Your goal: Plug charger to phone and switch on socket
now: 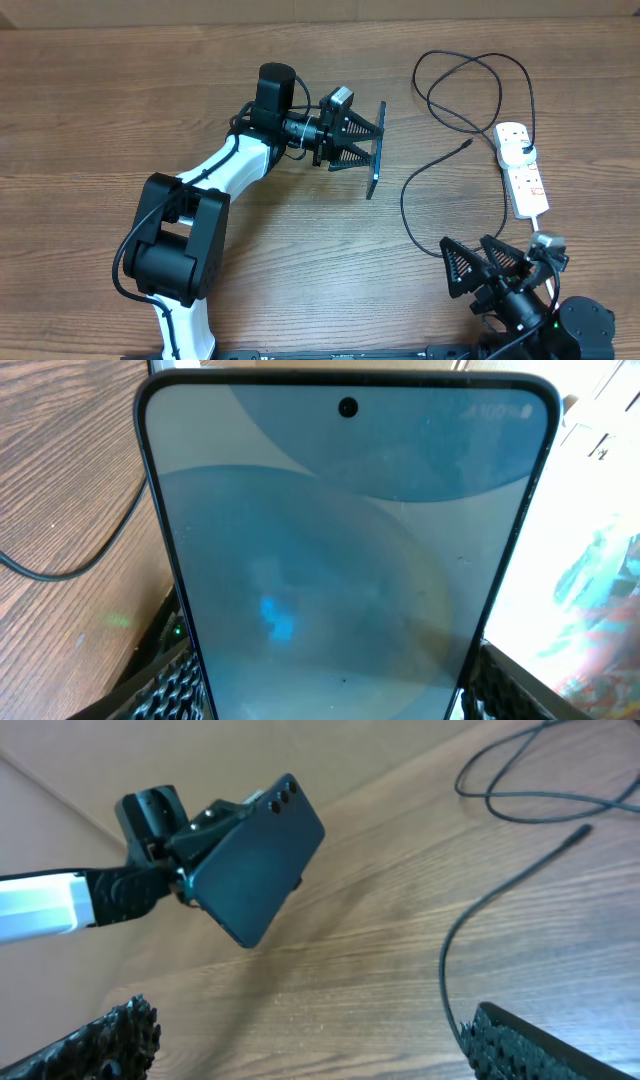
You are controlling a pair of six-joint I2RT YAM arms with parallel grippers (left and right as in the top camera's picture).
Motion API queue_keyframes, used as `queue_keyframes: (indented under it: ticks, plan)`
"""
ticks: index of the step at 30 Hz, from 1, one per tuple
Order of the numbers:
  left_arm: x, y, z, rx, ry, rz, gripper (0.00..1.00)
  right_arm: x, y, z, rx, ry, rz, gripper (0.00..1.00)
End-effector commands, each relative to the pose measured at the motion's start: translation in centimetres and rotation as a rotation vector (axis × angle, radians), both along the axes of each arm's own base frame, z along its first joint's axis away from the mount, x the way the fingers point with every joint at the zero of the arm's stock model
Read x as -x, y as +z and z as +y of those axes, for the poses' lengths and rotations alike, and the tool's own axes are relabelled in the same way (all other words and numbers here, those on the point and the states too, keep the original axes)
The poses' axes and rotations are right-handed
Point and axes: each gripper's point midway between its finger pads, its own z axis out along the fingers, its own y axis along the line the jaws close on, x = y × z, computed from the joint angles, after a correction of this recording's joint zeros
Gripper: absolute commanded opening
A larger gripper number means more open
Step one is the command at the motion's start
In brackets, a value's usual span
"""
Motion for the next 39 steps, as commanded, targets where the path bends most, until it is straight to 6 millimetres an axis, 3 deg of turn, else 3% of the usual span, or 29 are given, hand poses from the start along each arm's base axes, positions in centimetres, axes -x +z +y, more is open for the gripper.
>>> queue_keyframes:
  ticks: [1, 6, 15, 19, 25, 33, 39]
  plan:
    - [0.3, 0.1, -0.2, 0.010, -0.025, 0.005, 0.22, 0.0, 0.2, -0.3, -0.012, -0.023, 0.013, 0.99]
    - [0.3, 0.1, -0.2, 0.009, -0.023, 0.005, 0.21, -0.2, 0.7, -0.3, -0.020, -0.027, 0.032, 0.99]
    - [0.3, 0.1, -0.2, 0.008, -0.020, 0.004, 0.22, -0.5, 4.7, -1.5, 0.108, -0.053, 0.155, 0.99]
    - [0.2, 0.1, -0.2, 0.008, -0.020, 0.004, 0.22, -0.1, 7.4, -1.5, 0.119, -0.045, 0.168, 0.99]
    - [0.2, 0.1, -0.2, 0.008, -0.020, 0.004, 0.21, 1.1, 11.9, 0.4, 0.070, 0.058, 0.058, 0.99]
    - [0.2, 0.0, -0.2, 0.006, -0.016, 0.004, 0.21, -1.5, 11.6, 0.4, 0.071, 0.060, 0.029, 0.99]
    - [0.0, -0.1, -0.3, -0.006, -0.003, 0.019, 0.21, -4.3, 10.2, 0.7, 0.083, 0.082, 0.106, 0.99]
